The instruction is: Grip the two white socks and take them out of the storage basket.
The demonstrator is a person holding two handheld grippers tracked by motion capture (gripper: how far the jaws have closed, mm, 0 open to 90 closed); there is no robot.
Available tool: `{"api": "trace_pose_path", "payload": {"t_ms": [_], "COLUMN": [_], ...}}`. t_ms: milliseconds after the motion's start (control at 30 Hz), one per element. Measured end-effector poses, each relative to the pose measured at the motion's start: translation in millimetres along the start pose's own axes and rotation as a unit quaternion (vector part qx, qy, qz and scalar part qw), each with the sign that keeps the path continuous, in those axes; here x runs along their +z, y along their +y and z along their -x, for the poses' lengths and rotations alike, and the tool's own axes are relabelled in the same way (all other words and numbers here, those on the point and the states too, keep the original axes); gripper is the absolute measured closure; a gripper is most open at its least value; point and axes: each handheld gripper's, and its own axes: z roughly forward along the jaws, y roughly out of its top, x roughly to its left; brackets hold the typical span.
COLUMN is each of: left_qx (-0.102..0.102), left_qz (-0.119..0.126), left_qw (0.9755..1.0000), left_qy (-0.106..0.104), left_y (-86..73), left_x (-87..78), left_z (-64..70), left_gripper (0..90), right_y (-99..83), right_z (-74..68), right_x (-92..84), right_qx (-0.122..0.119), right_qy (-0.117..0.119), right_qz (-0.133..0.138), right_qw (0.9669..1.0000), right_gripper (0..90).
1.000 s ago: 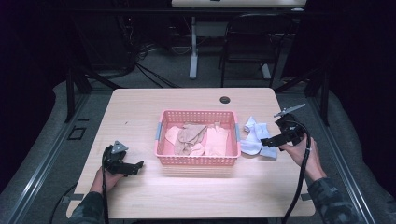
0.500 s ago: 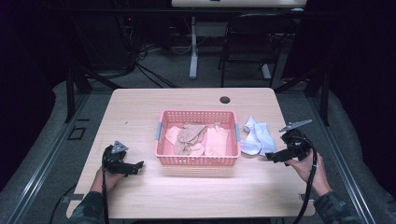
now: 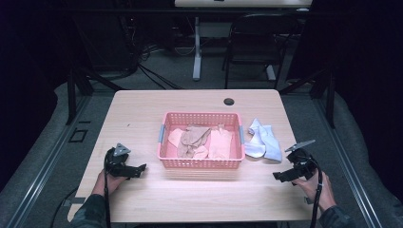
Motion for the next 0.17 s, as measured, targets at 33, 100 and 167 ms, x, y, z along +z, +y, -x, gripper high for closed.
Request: {"api": "trace_pose_path", "payload": {"t_ms": [33,100,167], "left_qx": [0.0,0.0,0.002], "left_qz": [0.0,0.0,0.0], "left_qw": [1.0,1.0,1.0], "left_qy": [0.0,-0.001,0.0], "left_y": [0.1,0.3,0.9], "left_x": [0.1,0.4,0.8], "left_z": [0.0,0.0,-0.1], "left_gripper": [0.4,0.4,0.4], "right_y": [-0.8,-2.1,-3.3], "right_z": [0.1,0.7,1.0], "right_x": [1.3,2.6,3.2], "right_qx": [0.001,0.001,-0.001], "right_qy": [-0.004,-0.002,-0.005], "right_qz": [-0.002,0.0,0.006], "right_qw": [1.0,1.0,1.0], "right_gripper": [0.0,0.0,0.0]}}
